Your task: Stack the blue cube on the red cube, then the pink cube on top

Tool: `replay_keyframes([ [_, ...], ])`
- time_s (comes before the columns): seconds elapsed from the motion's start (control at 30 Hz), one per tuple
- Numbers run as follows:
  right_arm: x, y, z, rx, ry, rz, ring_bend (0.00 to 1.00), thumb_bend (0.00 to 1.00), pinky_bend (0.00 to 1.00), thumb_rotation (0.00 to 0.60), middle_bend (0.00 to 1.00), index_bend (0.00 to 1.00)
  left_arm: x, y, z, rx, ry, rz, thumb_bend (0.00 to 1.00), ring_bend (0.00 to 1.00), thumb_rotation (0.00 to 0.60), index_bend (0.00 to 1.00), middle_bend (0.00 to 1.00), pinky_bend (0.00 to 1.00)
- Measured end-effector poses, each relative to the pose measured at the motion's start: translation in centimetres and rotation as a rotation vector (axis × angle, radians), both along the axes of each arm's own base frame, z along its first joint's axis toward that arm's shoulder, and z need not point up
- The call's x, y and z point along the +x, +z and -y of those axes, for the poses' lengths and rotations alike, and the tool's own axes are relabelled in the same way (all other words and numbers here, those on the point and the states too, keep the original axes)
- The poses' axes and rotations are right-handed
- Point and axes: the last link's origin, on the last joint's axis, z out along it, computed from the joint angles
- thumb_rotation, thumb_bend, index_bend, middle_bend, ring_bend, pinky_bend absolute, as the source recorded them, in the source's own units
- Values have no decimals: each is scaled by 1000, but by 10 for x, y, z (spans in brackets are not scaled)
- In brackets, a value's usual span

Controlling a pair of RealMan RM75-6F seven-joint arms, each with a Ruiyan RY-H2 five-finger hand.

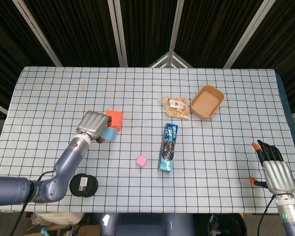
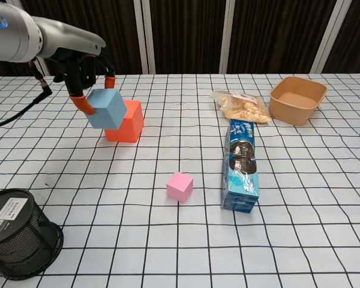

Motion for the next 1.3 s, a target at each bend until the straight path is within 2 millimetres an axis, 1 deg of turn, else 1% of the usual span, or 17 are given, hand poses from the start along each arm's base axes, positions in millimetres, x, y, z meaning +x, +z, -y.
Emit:
replay_keyframes([
  [0.17,-1,2,0,-9,-6,-3,58,95,87,600,10,26,8,4,-13,39,33,-15,472,645,600,546,815,693],
  [0.5,-6,3,2,-24,-34,-24,58,95,87,600,10,26,11,7,-36,48,70,-35,471,645,600,547,815,693],
  [0.77,-10,4,5,-35,-66,-40,58,95,87,600,10,26,5,8,-54,33,70,-54,471,645,600,548,816,693],
  [1.03,-18,5,10,-43,-111,-48,58,95,87,600,10,26,-5,7,-74,24,101,-60,471,645,600,548,816,693],
  [1.3,-21,5,12,-49,-128,-53,58,95,87,600,10,26,-5,0,-83,2,102,-44,471,645,600,548,816,693],
])
